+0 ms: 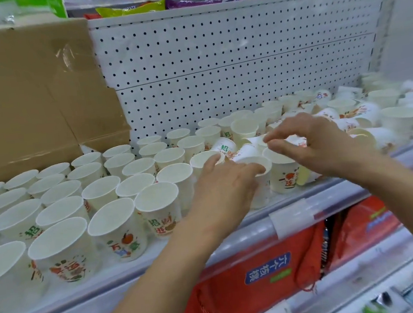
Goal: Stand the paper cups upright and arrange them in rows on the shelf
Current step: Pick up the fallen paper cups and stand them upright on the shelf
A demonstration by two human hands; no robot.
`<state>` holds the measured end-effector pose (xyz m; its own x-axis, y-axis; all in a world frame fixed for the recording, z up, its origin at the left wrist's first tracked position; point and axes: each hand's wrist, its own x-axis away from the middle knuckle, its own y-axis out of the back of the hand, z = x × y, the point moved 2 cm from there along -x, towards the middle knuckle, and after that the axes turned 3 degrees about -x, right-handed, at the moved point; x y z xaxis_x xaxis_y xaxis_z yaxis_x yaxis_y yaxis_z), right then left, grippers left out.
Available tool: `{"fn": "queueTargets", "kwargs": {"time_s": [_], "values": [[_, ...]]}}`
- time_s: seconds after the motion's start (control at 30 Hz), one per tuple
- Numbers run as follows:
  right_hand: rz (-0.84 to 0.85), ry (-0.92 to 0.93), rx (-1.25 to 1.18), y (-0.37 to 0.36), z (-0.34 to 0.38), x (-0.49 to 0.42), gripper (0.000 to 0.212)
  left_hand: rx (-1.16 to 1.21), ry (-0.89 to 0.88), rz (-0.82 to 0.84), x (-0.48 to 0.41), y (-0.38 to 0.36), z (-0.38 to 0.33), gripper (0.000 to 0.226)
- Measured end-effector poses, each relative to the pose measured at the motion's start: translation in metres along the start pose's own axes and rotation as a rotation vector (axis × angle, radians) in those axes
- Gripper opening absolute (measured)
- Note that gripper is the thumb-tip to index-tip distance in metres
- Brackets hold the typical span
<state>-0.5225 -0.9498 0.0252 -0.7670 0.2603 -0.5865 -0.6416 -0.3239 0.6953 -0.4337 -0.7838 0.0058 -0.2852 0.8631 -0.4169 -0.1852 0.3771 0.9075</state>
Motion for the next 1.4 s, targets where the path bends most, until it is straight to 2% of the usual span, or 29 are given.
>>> {"fn": "queueTargets", "kwargs": {"time_s": [0.13,0.23,0.53,0.67,0.77,0.87,0.93,1.0,1.13,1.2,1.27,1.33,1.4], "values": [[0.011,0.043,0.089,-0.003,-0.006,0.018,0.021,-0.017,0.069,-0.035,0.016,0.002,0.011,0.031],[0.031,0.074,0.085,-0.008,-0.009,0.024,0.017,-0.071,0.11,-0.061,0.033,0.005,0.023,0.029],[0.057,0.018,0.177,0.005,-0.019,0.015,0.014,-0.189,0.17,-0.085,0.05,0.003,0.043,0.031],[0.141,-0.023,0.104,0.015,-0.03,0.015,0.013,-0.174,0.174,-0.117,0.052,0.008,0.037,0.028],[0.203,0.018,-0.001,0.019,-0.034,0.012,0.013,-0.097,0.199,-0.164,0.043,0.015,0.027,0.039],[0.28,0.091,0.002,0.018,-0.042,0.008,0.006,-0.075,0.184,-0.236,0.019,0.017,0.012,0.045],[0.292,0.127,-0.025,0.022,-0.044,0.002,0.012,-0.092,0.173,-0.232,-0.001,0.012,0.002,0.047],[0.293,0.156,-0.069,0.028,-0.044,-0.01,0.018,-0.14,0.175,-0.193,-0.018,0.007,-0.003,0.049],[0.319,0.18,-0.137,0.031,-0.045,-0.052,0.015,-0.24,0.338,0.068,-0.038,0.0,0.017,0.057],[0.438,0.186,-0.08,0.021,-0.046,-0.076,0.017,-0.276,0.405,0.163,-0.042,-0.002,0.028,0.056],[0.604,0.214,0.037,0.003,-0.044,-0.097,0.029,-0.283,0.464,0.226,-0.045,-0.004,0.034,0.045],[0.744,0.234,0.128,-0.015,-0.038,-0.112,0.043,-0.315,0.507,0.246,-0.048,-0.002,0.033,0.032],[0.86,0.241,0.204,-0.032,-0.033,-0.123,0.048,-0.371,0.521,0.251,-0.048,0.0,0.033,0.022]]}}
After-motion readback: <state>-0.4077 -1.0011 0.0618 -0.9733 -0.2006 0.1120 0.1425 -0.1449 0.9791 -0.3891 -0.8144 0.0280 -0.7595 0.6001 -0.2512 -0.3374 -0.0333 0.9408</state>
